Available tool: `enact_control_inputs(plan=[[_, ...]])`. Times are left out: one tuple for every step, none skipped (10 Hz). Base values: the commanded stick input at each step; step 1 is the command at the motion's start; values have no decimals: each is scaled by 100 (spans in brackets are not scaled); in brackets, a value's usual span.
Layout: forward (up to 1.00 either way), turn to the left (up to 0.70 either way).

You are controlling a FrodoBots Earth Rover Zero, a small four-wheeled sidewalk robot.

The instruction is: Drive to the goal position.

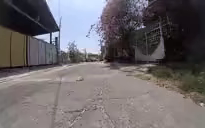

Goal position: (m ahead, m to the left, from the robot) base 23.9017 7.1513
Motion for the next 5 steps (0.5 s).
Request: enact_control_inputs(plan=[[100,0],[100,0],[100,0],[100,0],[100,0]])
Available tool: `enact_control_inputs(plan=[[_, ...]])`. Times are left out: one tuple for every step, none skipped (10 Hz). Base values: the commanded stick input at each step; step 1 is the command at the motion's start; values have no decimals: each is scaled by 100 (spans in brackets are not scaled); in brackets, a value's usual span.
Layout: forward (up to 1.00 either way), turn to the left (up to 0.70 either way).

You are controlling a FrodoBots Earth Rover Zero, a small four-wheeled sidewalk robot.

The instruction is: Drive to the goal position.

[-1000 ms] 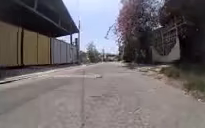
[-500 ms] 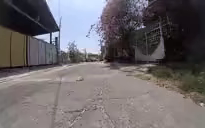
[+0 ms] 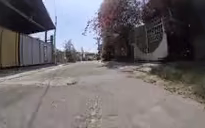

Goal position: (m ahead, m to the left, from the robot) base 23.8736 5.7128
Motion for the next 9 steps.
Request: enact_control_inputs(plan=[[100,0],[100,0],[100,0],[100,0],[100,0],[100,0],[100,0],[100,0],[100,0]])
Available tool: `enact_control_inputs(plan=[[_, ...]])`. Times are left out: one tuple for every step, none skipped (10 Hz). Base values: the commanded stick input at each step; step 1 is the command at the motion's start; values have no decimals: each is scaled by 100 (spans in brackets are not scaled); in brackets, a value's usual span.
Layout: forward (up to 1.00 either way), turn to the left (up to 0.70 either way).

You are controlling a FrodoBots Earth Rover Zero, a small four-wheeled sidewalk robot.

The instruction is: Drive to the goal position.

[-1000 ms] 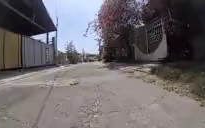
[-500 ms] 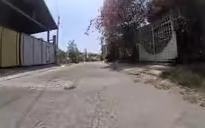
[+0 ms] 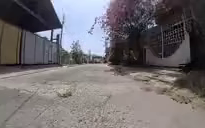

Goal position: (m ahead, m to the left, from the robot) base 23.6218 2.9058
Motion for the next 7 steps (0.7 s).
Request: enact_control_inputs(plan=[[100,-2],[100,-1],[100,0],[100,0],[100,0],[100,0],[100,0]])
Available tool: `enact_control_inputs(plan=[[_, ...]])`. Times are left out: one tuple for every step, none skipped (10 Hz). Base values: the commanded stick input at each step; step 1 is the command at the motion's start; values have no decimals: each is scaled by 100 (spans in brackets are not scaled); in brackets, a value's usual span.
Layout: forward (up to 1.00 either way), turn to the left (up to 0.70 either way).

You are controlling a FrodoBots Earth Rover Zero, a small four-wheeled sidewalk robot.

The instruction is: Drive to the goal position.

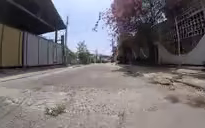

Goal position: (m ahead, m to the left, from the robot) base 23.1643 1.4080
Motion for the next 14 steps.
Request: enact_control_inputs(plan=[[100,0],[100,0],[100,0],[90,0],[71,0],[65,0],[100,0],[100,0],[100,0],[100,0],[100,0],[100,0],[100,0],[100,0]])
